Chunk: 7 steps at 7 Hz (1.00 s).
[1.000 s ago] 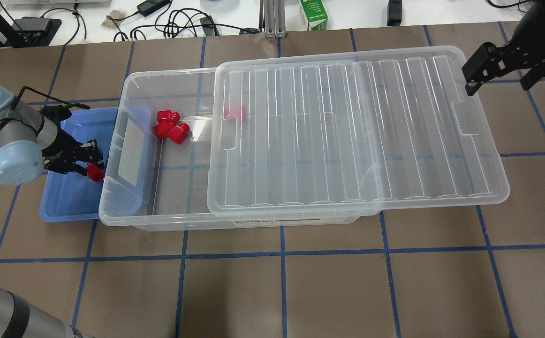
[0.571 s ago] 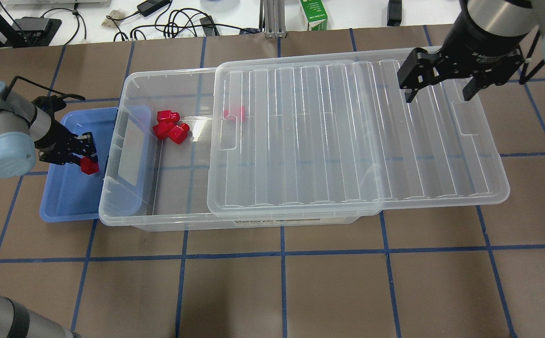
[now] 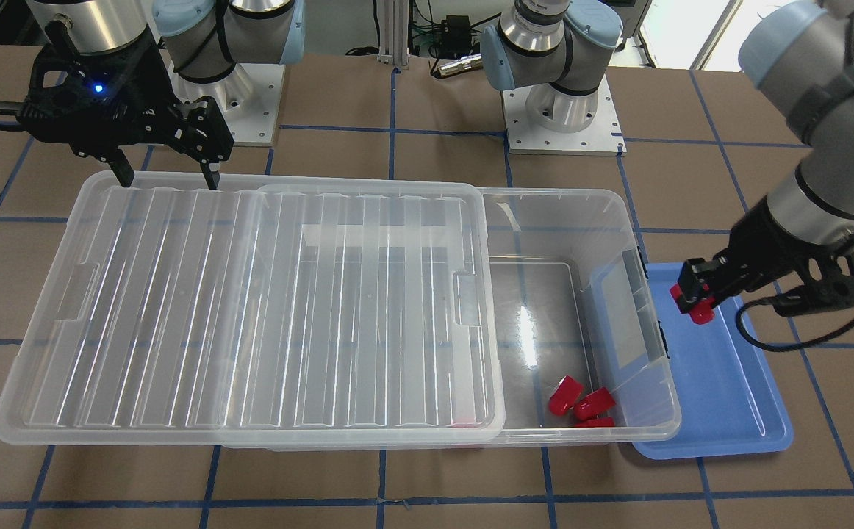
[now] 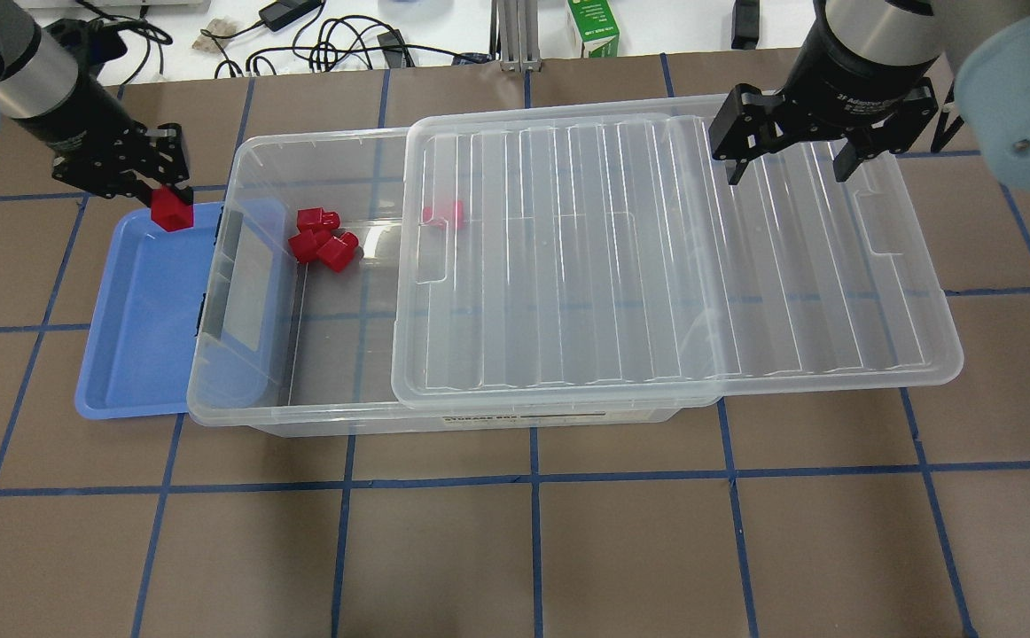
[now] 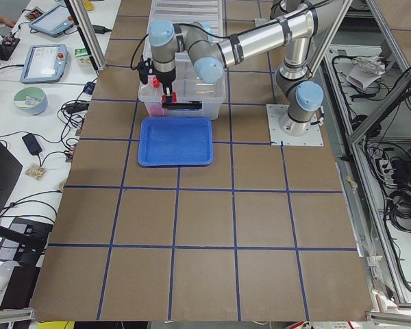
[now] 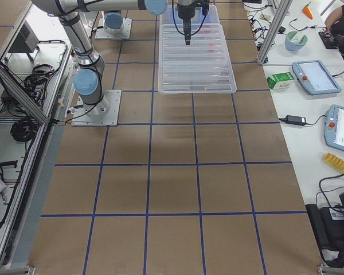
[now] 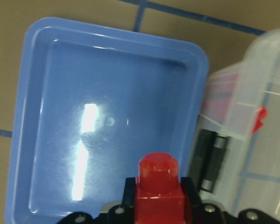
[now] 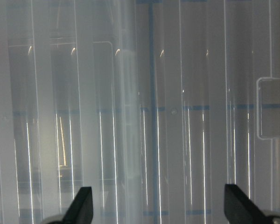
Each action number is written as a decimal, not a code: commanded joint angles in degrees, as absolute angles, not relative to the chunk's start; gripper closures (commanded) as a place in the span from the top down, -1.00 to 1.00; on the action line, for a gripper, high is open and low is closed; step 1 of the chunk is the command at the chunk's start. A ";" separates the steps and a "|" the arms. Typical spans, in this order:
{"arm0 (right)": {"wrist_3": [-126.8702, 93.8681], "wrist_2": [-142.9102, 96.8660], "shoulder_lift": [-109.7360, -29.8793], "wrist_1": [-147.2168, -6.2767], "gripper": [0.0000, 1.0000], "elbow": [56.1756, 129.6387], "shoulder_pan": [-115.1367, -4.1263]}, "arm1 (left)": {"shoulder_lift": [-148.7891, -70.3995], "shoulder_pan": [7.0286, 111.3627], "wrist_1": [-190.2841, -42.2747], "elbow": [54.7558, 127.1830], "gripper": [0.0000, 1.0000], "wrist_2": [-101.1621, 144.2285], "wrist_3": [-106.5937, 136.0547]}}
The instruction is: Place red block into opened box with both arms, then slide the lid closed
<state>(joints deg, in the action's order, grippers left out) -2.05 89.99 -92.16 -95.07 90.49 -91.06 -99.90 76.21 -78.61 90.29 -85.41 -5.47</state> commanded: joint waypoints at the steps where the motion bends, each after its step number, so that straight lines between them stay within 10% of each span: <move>1: -2.02 90.00 -92.11 -95.01 1.00 90.53 -91.05 | -97.39 83.21 -79.20 95.49 -0.85 -85.17 1.19; 7: -1.93 90.18 -92.11 -94.92 1.00 90.70 -91.05 | -104.76 87.71 -51.54 115.73 -0.80 -85.87 0.09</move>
<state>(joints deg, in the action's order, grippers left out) -1.96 90.17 -92.11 -94.93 90.73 -91.05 -103.21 87.53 -57.04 111.99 -85.77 0.56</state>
